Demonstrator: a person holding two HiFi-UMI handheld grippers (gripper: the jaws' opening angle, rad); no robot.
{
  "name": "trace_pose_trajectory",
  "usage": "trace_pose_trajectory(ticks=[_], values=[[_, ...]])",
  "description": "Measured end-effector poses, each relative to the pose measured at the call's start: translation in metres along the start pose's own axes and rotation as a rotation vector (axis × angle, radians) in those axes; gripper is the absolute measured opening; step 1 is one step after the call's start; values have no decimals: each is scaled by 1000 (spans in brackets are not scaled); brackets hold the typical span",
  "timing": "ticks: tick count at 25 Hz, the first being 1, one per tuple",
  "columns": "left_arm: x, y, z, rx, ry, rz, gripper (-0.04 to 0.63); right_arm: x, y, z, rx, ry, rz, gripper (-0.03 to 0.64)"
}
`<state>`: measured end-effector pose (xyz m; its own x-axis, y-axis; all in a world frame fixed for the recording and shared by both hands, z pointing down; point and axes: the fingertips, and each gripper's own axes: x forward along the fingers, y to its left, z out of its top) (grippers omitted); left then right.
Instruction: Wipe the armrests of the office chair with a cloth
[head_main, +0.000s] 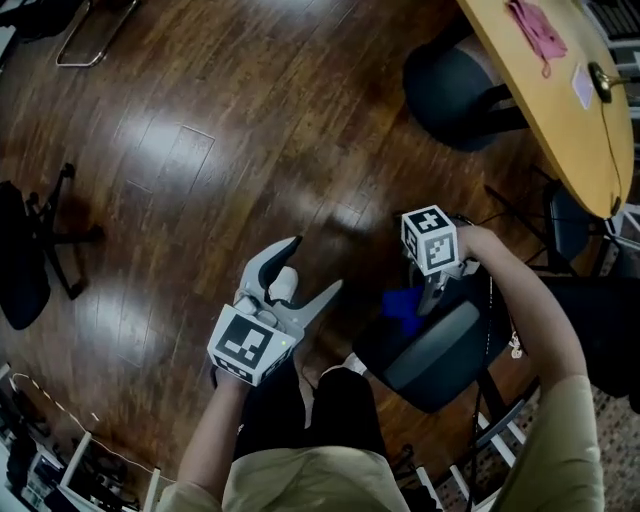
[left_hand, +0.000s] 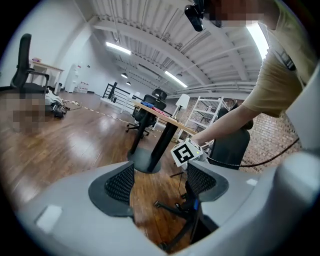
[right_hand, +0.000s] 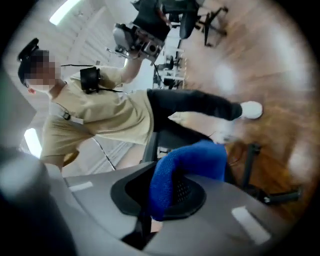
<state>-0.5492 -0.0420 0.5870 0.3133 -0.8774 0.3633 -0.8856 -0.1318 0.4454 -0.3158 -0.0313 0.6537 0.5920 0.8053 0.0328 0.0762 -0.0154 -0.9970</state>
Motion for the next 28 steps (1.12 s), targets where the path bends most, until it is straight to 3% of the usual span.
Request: trace_pose_trajectory(ticks=[4, 6, 7, 10, 16, 19, 21, 23, 26, 28], values=[[7, 12, -14, -21, 0, 3, 313, 19, 8, -4, 113, 88, 271, 16], [10, 13, -19, -33, -6, -1, 313, 27, 2, -10, 159, 107, 329, 15], [12, 13, -21, -35, -8, -3, 313, 30, -9, -15, 161, 114, 312, 17], [15, 14, -30, -36, -10, -13, 313, 33, -66, -26, 121, 95, 117, 17], [29, 18, -54, -31, 11, -28, 313, 8, -196, -66, 139, 115, -384, 17], [34, 18, -59, -29, 19, -33, 313, 3, -225, -78, 172, 84, -480, 17], [36, 19, -62, -20, 22, -31, 313, 0, -217, -75, 169, 36, -458, 17], [34, 19, -61, -20, 20, -26, 313, -7, -184, -59, 119, -63, -378, 17], [34, 13, -49, -43, 11, -24, 313, -25, -103, -38, 9, -209, -189, 17], [35, 6, -40, -49, 4, -25, 313, -33, -48, -37, -12, -234, -44, 17]])
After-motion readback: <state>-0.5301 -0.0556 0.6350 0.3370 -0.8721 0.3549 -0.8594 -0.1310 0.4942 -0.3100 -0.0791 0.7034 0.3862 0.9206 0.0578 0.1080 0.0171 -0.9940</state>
